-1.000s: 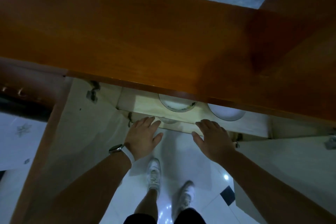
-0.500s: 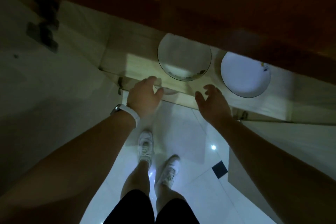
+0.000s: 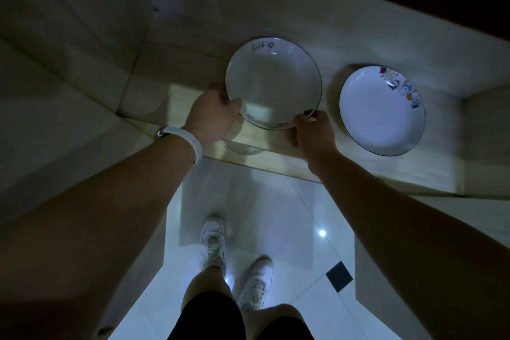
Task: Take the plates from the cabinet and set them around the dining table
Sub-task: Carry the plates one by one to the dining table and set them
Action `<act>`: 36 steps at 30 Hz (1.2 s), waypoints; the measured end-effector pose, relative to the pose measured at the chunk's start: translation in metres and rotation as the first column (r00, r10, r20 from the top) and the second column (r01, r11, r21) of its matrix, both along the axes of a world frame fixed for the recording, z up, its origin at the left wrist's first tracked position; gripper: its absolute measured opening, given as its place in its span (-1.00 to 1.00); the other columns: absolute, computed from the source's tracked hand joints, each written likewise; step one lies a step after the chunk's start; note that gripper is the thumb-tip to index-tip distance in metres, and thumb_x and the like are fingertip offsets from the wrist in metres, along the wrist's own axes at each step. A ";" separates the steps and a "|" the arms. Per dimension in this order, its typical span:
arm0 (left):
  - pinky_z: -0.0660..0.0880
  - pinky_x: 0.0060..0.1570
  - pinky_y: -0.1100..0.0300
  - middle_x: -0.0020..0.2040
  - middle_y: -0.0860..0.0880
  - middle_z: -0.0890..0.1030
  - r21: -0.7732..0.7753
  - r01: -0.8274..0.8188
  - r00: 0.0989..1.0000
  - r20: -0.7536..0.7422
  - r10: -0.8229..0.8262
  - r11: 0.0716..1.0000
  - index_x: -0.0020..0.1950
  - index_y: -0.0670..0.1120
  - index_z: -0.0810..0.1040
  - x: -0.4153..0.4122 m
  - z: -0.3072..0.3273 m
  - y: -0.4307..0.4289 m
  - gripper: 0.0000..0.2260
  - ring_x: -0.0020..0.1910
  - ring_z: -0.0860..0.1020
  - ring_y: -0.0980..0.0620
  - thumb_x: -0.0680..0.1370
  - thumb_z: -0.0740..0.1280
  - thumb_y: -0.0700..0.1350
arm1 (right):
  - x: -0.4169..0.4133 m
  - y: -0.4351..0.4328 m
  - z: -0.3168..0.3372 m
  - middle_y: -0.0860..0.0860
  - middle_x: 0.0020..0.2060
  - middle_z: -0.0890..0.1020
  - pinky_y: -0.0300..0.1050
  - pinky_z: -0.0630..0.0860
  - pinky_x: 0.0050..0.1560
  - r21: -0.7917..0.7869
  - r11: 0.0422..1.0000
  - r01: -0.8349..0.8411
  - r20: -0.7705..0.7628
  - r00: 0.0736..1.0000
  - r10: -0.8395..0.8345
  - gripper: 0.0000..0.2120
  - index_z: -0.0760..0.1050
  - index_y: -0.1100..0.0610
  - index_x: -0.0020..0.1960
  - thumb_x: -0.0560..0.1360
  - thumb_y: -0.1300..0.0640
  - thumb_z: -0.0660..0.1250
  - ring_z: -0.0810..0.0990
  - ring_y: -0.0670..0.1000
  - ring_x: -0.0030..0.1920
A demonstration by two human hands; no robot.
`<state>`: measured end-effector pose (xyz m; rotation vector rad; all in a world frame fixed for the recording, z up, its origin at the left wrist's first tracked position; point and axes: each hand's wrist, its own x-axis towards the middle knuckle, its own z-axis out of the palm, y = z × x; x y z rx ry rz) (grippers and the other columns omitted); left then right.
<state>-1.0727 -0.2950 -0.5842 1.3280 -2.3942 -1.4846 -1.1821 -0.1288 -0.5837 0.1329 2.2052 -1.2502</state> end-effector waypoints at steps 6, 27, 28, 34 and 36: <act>0.39 -0.21 0.19 -0.08 -0.02 0.55 0.002 -0.019 0.999 -0.028 0.019 1.000 0.18 -0.11 0.48 -0.015 -0.005 -0.011 -0.75 -0.13 0.52 -0.05 0.57 0.30 -0.01 | -0.015 -0.010 -0.001 0.21 -0.13 0.59 -0.10 0.57 -0.42 -0.091 0.994 0.055 0.033 0.998 -0.052 -0.81 0.43 0.23 0.07 0.47 0.26 0.21 0.59 0.14 -0.31; 0.60 0.00 -0.17 0.11 -0.09 0.58 0.323 -0.099 0.982 -0.121 0.144 0.941 0.10 0.03 0.45 0.016 0.023 0.020 -0.85 0.06 0.58 -0.14 0.57 0.18 -0.14 | 0.019 0.040 0.039 0.03 0.12 0.53 0.15 0.66 -0.12 -0.264 0.965 -0.015 0.044 0.999 0.028 -0.58 0.39 -0.06 0.19 0.45 0.34 0.14 0.56 0.11 0.10; 0.61 -0.02 -0.15 0.10 -0.09 0.57 0.340 -0.093 0.981 -0.128 0.144 0.936 0.11 0.02 0.44 0.020 0.028 0.027 -0.84 0.06 0.57 -0.13 0.59 0.18 -0.18 | 0.023 0.048 0.041 0.03 0.13 0.53 0.15 0.66 -0.12 -0.235 0.971 -0.029 0.024 0.999 0.036 -0.59 0.38 -0.04 0.22 0.46 0.32 0.15 0.56 0.11 0.10; 0.59 -0.01 -0.05 0.10 -0.03 0.55 0.377 -0.012 0.986 -0.151 0.074 0.926 0.25 -0.02 0.40 0.043 0.054 0.062 -0.75 0.08 0.54 -0.09 0.61 0.19 -0.26 | 0.051 0.084 0.064 0.06 0.01 0.56 0.17 0.65 -0.07 -0.112 0.991 0.069 0.005 0.998 -0.069 -0.68 0.42 0.06 0.14 0.41 0.26 0.17 0.58 0.14 0.05; 0.59 0.01 -0.06 0.16 -0.03 0.53 0.380 0.053 0.983 -0.182 0.019 0.923 0.31 -0.01 0.37 0.052 0.063 0.076 -0.68 0.13 0.53 -0.08 0.60 0.19 -0.29 | 0.062 0.100 0.075 0.03 -0.05 0.58 0.12 0.65 -0.08 -0.074 0.994 0.083 -0.003 0.996 -0.084 -0.67 0.44 0.05 0.12 0.38 0.22 0.18 0.58 0.10 -0.01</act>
